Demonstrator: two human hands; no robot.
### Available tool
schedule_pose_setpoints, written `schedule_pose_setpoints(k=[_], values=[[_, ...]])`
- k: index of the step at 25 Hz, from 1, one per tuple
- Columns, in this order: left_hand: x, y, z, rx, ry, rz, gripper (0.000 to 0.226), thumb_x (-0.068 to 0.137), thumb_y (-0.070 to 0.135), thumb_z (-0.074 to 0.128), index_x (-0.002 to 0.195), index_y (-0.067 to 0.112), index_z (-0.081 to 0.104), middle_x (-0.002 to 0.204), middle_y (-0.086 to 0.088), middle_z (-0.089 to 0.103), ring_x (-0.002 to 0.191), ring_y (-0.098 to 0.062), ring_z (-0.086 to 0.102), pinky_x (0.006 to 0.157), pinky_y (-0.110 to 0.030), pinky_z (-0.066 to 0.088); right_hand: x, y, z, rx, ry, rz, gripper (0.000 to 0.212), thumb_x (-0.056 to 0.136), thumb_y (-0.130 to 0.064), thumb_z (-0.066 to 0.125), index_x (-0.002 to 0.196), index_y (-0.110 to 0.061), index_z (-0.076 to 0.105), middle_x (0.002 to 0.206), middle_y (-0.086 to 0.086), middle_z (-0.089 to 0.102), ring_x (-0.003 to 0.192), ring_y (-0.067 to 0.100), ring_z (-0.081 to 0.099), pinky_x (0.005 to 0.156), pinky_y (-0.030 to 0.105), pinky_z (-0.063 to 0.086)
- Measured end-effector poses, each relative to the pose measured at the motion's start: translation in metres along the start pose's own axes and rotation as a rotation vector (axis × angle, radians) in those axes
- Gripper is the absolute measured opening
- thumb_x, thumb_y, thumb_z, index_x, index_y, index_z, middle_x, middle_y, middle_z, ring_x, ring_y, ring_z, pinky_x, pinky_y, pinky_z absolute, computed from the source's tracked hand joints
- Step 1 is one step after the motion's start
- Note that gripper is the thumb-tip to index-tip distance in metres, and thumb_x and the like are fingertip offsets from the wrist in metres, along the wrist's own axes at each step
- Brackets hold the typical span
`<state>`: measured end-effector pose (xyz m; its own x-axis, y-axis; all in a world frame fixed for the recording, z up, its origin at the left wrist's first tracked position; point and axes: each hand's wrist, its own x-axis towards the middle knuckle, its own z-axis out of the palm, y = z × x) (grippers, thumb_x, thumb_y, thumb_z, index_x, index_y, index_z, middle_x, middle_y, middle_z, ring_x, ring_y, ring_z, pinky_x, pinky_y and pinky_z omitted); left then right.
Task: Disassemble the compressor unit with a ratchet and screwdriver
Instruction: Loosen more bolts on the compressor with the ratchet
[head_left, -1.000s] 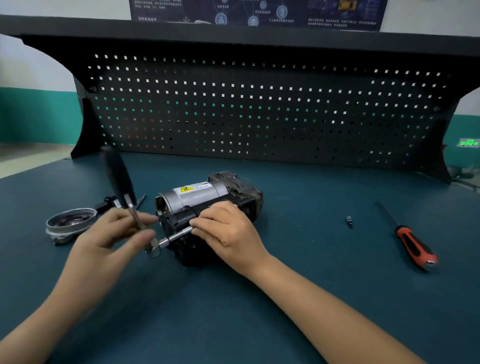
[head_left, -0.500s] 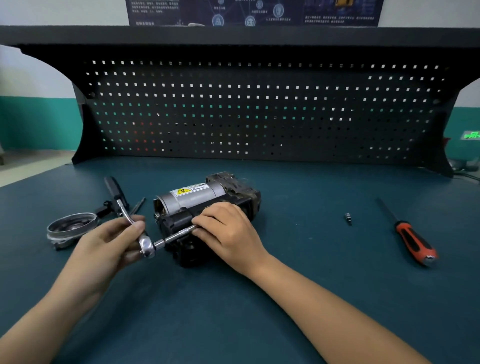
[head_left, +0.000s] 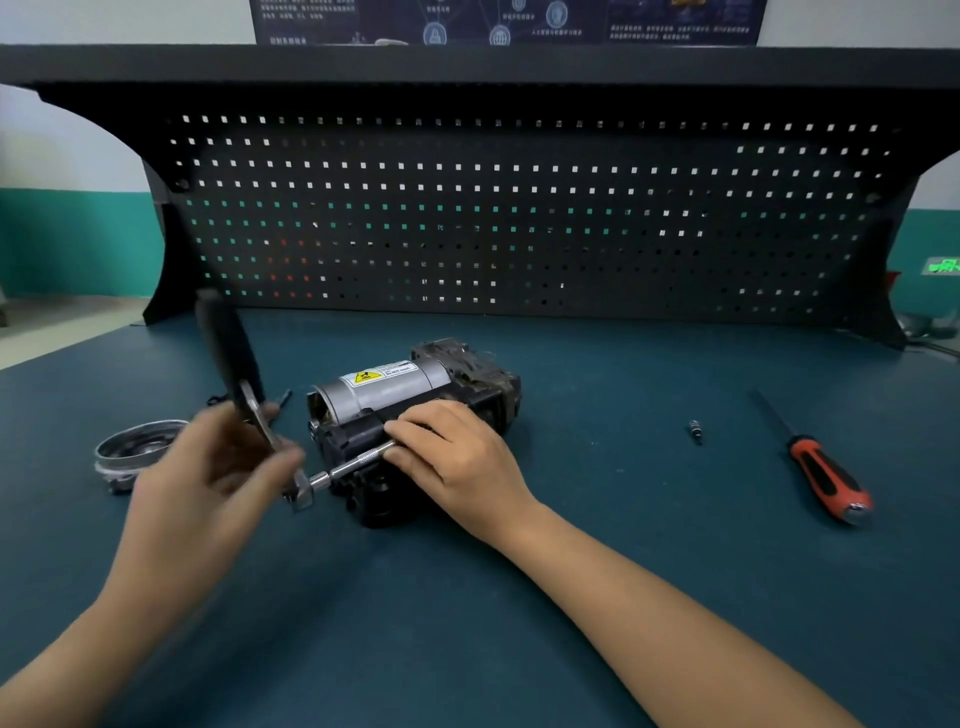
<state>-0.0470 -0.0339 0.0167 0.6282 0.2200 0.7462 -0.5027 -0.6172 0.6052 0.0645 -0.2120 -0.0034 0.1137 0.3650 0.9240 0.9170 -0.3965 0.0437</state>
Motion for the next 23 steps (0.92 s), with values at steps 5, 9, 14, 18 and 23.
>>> schedule_pose_setpoints(k=[5,9,14,18,23], values=[[0.012,-0.015,0.005,-0.534,0.043,-0.672,0.004,0.089,0.008,0.056,0.090,0.011,0.058,0.067,-0.002,0.067,0.053,-0.002,0.063,0.051,-0.015,0.053,-0.001,0.001,0.000,0.077,-0.018,0.034,0.025,0.084,-0.016,0.058,0.081,0.006,0.068,0.101,0.018,0.067,0.091,0.032,0.066,0.084,0.034,0.049],[-0.002,-0.003,0.000,0.102,-0.025,0.175,0.004,0.092,0.027,0.056,0.088,0.027,0.054,0.084,0.013,0.066,0.076,0.000,0.062,0.077,-0.007,0.045,0.002,0.003,-0.001,-0.070,0.034,-0.050,0.025,0.083,-0.021,0.059,0.078,0.000,0.071,0.103,0.012,0.069,0.091,0.028,0.067,0.074,0.036,0.055],[-0.006,-0.011,-0.012,0.459,-0.194,0.656,0.003,0.088,0.021,0.057,0.090,0.023,0.055,0.093,0.014,0.066,0.087,-0.003,0.062,0.087,-0.020,0.046,0.001,0.001,-0.002,-0.091,0.035,-0.044,0.025,0.084,-0.022,0.058,0.080,-0.002,0.072,0.101,0.011,0.070,0.090,0.027,0.067,0.075,0.034,0.054],[0.008,-0.005,0.000,-0.182,0.029,-0.390,0.014,0.082,0.012,0.068,0.089,0.020,0.059,0.076,0.005,0.070,0.061,0.004,0.064,0.066,-0.016,0.054,-0.004,-0.004,0.002,-0.037,0.025,0.037,0.021,0.084,-0.012,0.059,0.090,0.003,0.071,0.103,0.022,0.066,0.087,0.033,0.067,0.070,0.038,0.057],[0.009,-0.011,0.004,-0.426,0.024,-0.576,0.003,0.087,0.010,0.059,0.089,0.012,0.058,0.062,0.006,0.068,0.055,-0.002,0.063,0.057,-0.012,0.053,-0.001,0.001,0.001,-0.027,0.034,-0.047,0.016,0.084,-0.009,0.060,0.080,0.003,0.070,0.080,0.012,0.067,0.075,0.028,0.065,0.071,0.035,0.054]])
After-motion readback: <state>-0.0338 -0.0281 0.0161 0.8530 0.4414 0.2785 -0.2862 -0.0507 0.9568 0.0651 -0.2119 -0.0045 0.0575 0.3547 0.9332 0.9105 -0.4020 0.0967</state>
